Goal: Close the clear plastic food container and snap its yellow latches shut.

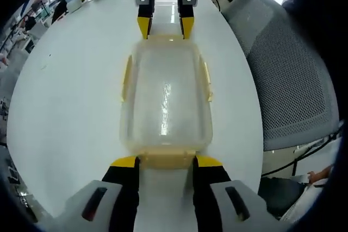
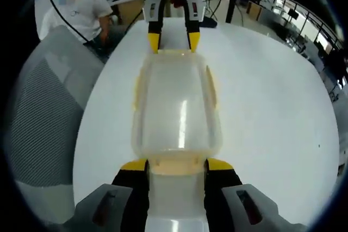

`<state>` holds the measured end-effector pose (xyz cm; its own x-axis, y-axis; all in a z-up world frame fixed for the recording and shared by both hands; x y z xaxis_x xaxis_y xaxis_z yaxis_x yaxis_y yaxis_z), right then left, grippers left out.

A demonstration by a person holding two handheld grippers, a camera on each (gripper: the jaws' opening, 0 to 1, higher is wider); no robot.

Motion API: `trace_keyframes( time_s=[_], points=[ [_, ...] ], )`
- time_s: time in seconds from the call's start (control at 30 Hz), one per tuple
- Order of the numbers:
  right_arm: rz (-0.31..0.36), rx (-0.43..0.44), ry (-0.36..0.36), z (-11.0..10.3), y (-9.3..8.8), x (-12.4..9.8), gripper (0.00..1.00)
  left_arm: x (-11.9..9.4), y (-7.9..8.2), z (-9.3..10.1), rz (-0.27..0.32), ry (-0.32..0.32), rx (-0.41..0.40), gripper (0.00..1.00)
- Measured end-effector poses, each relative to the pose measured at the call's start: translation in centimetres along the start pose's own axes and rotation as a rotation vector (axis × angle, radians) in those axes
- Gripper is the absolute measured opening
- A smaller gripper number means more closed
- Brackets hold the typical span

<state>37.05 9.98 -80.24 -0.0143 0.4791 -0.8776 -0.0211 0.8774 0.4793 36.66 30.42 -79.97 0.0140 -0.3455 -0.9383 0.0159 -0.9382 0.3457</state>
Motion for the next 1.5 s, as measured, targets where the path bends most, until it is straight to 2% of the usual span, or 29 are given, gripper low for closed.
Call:
trace_keyframes(
  time_s=[0.4, 1.1, 1.5],
  points=[
    [-0.001, -0.002, -0.003, 0.0, 0.3, -1.5, 0.38, -1.0, 0.7, -0.1, 0.021, 0.001, 0.0, 0.37],
    [0.006, 0.018, -0.005, -0.2, 1.3, -3.5, 0.38, -3.0, 1.6, -0.2, 0.025, -0.012, 0.01, 0.37],
    [0.011, 0.03, -0.002, 0.0, 1.8, -5.1, 0.38, -4.6, 2.6, -0.4, 0.024, -0.003, 0.005, 0.37]
  ],
)
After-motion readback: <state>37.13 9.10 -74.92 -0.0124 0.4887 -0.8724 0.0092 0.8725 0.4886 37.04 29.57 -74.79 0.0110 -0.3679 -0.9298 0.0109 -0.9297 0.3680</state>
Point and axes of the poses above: the point that each gripper's makers call its tool centre point, and the gripper's own axes: x roughly forward along the fingers, z roughly to its right, y roughly out of its top, the point moved 5 cm from there along -x, roughly backward along the fingers
